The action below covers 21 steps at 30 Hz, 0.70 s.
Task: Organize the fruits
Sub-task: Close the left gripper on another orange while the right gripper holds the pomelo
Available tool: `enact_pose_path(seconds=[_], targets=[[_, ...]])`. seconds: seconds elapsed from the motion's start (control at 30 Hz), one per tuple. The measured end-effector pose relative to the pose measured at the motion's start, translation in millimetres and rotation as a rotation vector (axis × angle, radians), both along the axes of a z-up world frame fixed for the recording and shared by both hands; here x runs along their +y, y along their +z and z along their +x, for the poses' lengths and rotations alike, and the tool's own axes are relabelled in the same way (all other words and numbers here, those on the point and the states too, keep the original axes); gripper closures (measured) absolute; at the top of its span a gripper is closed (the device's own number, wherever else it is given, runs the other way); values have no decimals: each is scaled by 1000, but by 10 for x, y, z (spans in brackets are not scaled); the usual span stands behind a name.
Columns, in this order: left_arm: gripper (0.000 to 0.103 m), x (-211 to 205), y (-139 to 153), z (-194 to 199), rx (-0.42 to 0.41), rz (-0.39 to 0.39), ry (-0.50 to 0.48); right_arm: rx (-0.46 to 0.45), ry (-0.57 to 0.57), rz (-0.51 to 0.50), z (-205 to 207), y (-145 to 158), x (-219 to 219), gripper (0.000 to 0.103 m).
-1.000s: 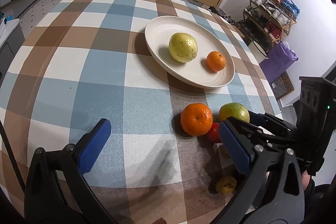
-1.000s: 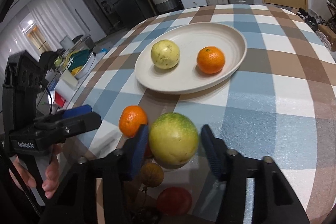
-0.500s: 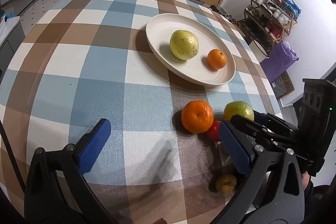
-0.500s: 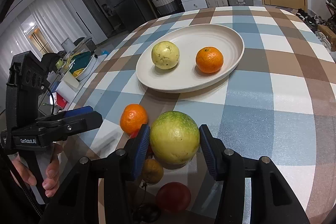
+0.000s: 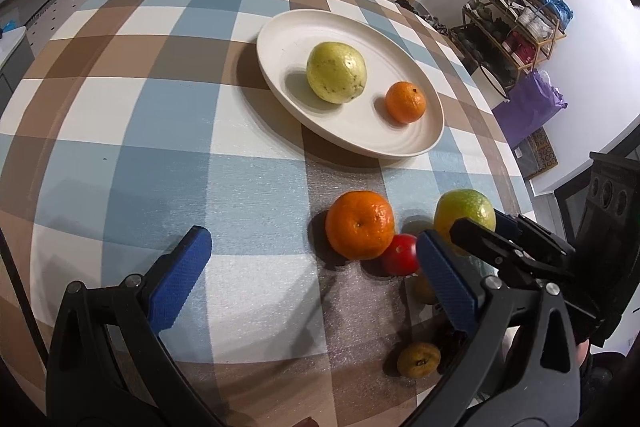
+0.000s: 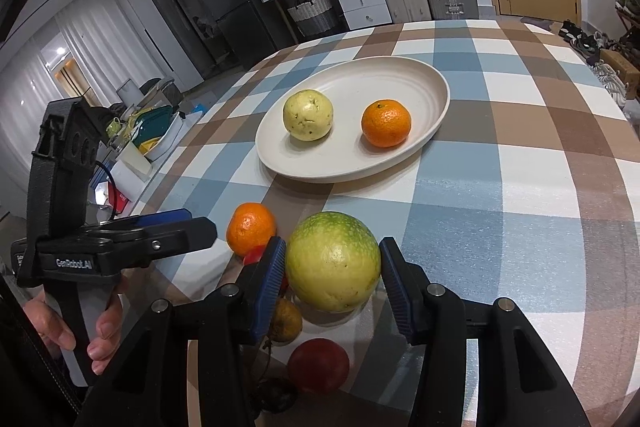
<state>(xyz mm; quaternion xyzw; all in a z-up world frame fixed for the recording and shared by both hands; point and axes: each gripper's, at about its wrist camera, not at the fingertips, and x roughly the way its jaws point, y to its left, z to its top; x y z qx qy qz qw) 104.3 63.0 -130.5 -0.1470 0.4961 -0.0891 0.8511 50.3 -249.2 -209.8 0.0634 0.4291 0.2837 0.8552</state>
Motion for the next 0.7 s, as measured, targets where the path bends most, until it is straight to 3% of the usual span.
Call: enact_pose_path(seconds=[0.27,0.7], targets=[[1,-86,-40,133,29,-28,-4,-6,-11,7,-4,3,-77,54],[1,-265,-110,321,68,37,-15,11,-36,36,34,-71,-199,54]])
